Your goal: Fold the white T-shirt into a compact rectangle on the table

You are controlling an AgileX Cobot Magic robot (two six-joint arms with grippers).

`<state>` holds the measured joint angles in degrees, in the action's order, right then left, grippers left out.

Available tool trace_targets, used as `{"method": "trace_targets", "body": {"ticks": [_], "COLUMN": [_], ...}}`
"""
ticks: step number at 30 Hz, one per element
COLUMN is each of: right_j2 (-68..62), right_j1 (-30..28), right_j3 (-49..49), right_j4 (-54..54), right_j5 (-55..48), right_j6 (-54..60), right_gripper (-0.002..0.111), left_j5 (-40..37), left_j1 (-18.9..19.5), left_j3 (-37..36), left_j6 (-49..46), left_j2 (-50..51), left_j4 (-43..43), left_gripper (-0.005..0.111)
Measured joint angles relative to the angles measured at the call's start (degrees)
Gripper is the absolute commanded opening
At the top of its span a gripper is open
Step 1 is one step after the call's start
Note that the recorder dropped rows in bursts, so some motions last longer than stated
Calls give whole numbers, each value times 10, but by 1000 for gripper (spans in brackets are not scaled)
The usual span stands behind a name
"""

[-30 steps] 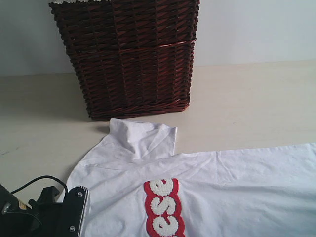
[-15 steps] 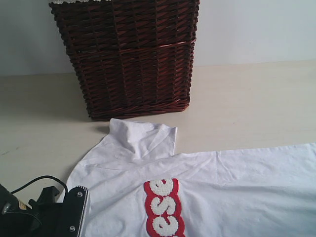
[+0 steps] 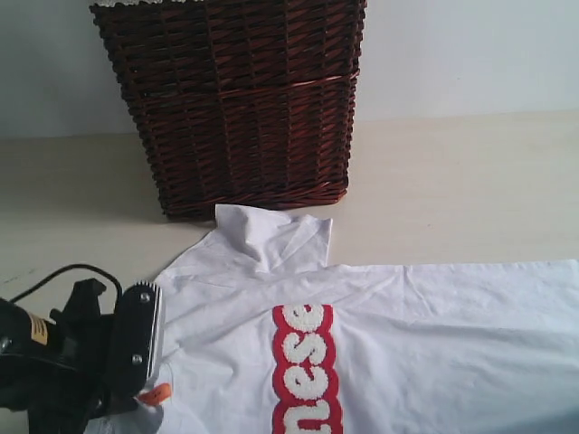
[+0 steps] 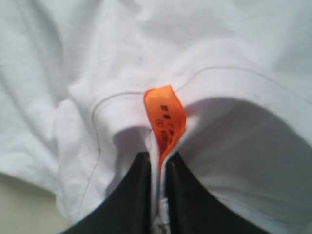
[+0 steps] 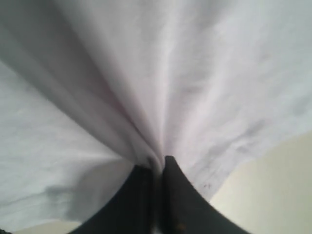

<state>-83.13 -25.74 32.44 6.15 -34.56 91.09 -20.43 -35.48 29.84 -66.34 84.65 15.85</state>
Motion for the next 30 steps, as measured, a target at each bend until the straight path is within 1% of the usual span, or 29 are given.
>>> {"method": "trace_targets", "body": {"ticks": [3, 5, 7, 10, 12, 15, 19, 24, 30], "right_j2": [77, 117, 157, 216, 257, 308, 355, 392, 442], "right_j1": [0, 0, 0, 0, 0, 0, 0, 0, 0], "right_j3": [0, 4, 11, 26, 41, 62, 90, 129, 153], "right_j4": [-2, -6, -7, -23, -48, -96, -181, -243, -255], "right_j5": [-17, -57, -108, -141, -144, -142, -123, -115, -126], "right_j6": [-16, -57, -97, -77, -26, 59, 136, 154, 142], "right_gripper": [0, 0, 0, 0, 0, 0, 0, 0, 0], "left_j5": [-70, -118, -171, -233, -269, -304, -312, -315, -318], "left_j1": [0, 0, 0, 0, 0, 0, 0, 0, 0], "left_j3": [35, 60, 89, 134, 169, 220, 282, 361, 402], "left_j6": [103, 172, 256, 328, 357, 363, 361, 362, 362], "left_j2": [-30, -51, -78, -117, -136, -153, -175, -219, -302], "left_j4": [-81, -152, -242, -353, -390, -424, -460, -469, -469], "left_gripper": [0, 0, 0, 0, 0, 0, 0, 0, 0]}}
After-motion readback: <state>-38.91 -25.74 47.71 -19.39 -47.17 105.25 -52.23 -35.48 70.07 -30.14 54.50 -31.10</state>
